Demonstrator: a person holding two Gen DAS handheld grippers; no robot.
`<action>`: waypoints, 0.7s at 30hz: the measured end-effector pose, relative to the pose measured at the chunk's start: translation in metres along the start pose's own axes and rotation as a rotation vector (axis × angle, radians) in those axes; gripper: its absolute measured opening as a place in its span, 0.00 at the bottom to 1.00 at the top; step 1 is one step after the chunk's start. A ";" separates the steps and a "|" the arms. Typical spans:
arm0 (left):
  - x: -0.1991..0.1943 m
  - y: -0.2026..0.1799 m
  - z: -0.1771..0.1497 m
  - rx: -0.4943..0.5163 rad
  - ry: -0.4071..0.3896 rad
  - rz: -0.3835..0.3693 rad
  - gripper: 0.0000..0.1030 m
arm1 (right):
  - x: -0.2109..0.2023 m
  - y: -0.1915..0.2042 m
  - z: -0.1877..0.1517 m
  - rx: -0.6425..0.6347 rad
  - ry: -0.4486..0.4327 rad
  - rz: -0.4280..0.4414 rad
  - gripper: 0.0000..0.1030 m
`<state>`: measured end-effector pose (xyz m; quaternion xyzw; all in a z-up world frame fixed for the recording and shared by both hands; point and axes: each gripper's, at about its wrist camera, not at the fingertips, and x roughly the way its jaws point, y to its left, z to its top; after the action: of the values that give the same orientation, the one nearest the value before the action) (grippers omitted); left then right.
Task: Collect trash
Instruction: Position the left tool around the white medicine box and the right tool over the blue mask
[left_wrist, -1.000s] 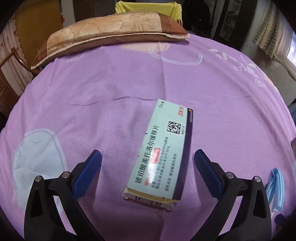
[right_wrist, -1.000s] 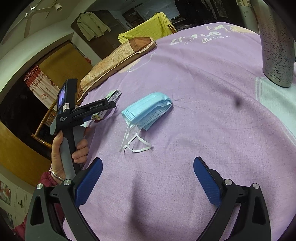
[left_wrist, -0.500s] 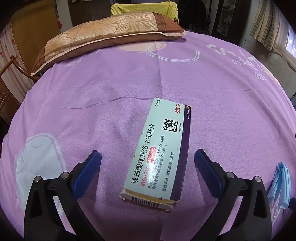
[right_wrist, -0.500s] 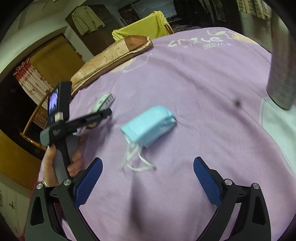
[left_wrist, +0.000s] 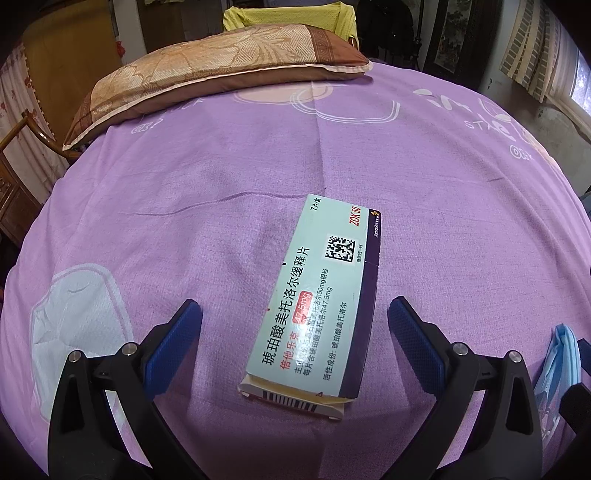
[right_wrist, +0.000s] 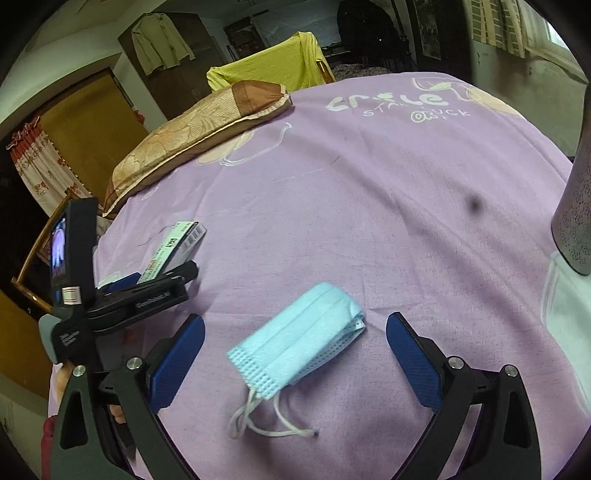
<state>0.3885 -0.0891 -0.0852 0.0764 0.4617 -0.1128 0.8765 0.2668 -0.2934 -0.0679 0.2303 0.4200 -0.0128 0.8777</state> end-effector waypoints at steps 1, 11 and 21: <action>0.000 0.000 0.000 0.000 0.000 0.000 0.94 | 0.002 -0.003 -0.001 0.003 0.002 -0.003 0.94; 0.000 0.001 0.000 -0.001 0.000 0.001 0.95 | 0.011 -0.002 -0.006 -0.036 0.026 -0.019 0.95; 0.000 0.000 0.000 -0.001 0.000 0.001 0.95 | 0.015 0.006 -0.009 -0.109 0.018 -0.072 0.93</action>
<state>0.3885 -0.0894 -0.0849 0.0763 0.4616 -0.1122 0.8766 0.2708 -0.2818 -0.0813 0.1669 0.4358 -0.0195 0.8842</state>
